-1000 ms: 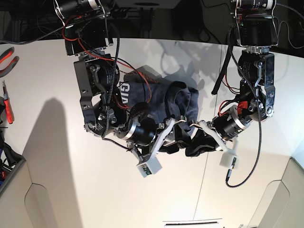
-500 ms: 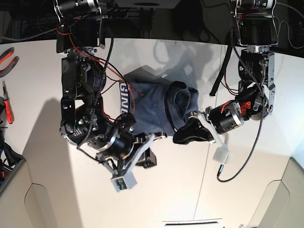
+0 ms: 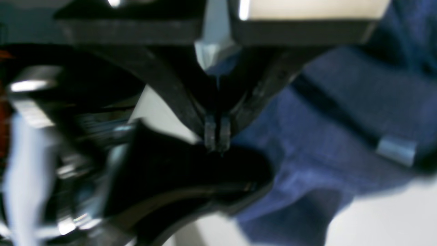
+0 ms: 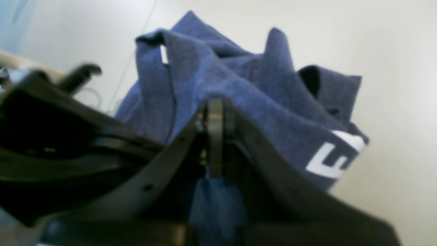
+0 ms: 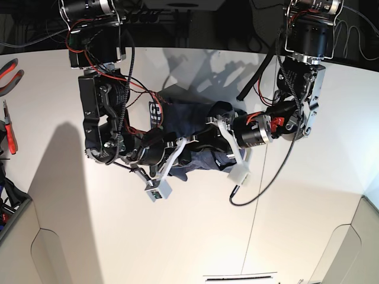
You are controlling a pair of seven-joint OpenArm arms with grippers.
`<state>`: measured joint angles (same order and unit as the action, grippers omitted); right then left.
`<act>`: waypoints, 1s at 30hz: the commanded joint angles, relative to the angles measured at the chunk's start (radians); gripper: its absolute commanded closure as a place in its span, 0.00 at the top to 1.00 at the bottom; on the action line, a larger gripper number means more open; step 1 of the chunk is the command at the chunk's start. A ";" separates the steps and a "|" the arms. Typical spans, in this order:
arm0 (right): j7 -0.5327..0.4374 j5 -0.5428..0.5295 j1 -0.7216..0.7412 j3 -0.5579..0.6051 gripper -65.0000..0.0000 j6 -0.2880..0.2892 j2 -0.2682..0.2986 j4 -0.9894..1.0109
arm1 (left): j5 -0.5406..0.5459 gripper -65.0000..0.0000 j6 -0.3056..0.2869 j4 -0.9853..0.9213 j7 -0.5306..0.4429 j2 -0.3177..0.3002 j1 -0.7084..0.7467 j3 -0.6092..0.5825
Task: Layout the t-shirt on the table in an organized manner, then fold the t-shirt properly
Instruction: 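Press the folded bundle together with both grippers, then release the left gripper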
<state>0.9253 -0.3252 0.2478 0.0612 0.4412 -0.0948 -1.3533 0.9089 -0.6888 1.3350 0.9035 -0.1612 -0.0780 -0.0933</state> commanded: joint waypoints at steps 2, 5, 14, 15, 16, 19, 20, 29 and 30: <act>-0.051 0.013 0.021 0.000 0.00 -0.009 0.002 0.038 | 0.017 0.00 -0.009 -0.015 -0.027 -0.002 -0.019 -0.004; -0.132 0.052 0.021 -0.007 0.00 -0.015 0.013 0.142 | -0.012 0.00 -0.009 -0.044 -0.027 -0.002 -0.019 -0.004; -0.237 0.108 0.026 -0.010 0.00 -0.019 0.031 0.346 | -0.177 0.00 0.029 -0.060 -0.066 -0.002 -0.019 -0.004; -0.237 0.109 0.027 -0.010 0.00 -0.019 0.032 0.346 | -0.207 0.00 0.049 -0.060 -0.080 -0.002 -0.019 -0.004; -0.237 0.108 0.029 -0.010 0.00 -0.019 0.034 0.345 | -0.239 0.00 0.065 -0.060 -0.092 -0.002 -0.019 -0.004; -0.237 0.108 0.040 -0.010 0.00 -0.019 0.034 0.345 | -0.333 0.00 0.107 -0.060 -0.121 -0.002 -0.019 -0.004; -0.237 0.108 0.045 -0.010 0.00 -0.019 0.034 0.345 | -0.360 0.00 0.122 -0.060 -0.130 -0.002 -0.019 -0.004; -0.195 0.108 0.067 -0.010 0.00 -0.019 0.033 0.343 | -0.499 0.00 0.214 -0.060 -0.245 -0.002 -0.028 -0.004; -0.167 0.106 0.067 -0.010 0.00 -0.019 0.033 0.343 | -0.508 0.00 0.214 -0.060 -0.252 -0.002 -0.033 -0.004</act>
<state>0.7090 -0.2626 0.3084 0.0528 0.4450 -0.0673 -1.0103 0.4156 -0.5007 1.2621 0.6788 -0.1524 -0.0864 -0.1017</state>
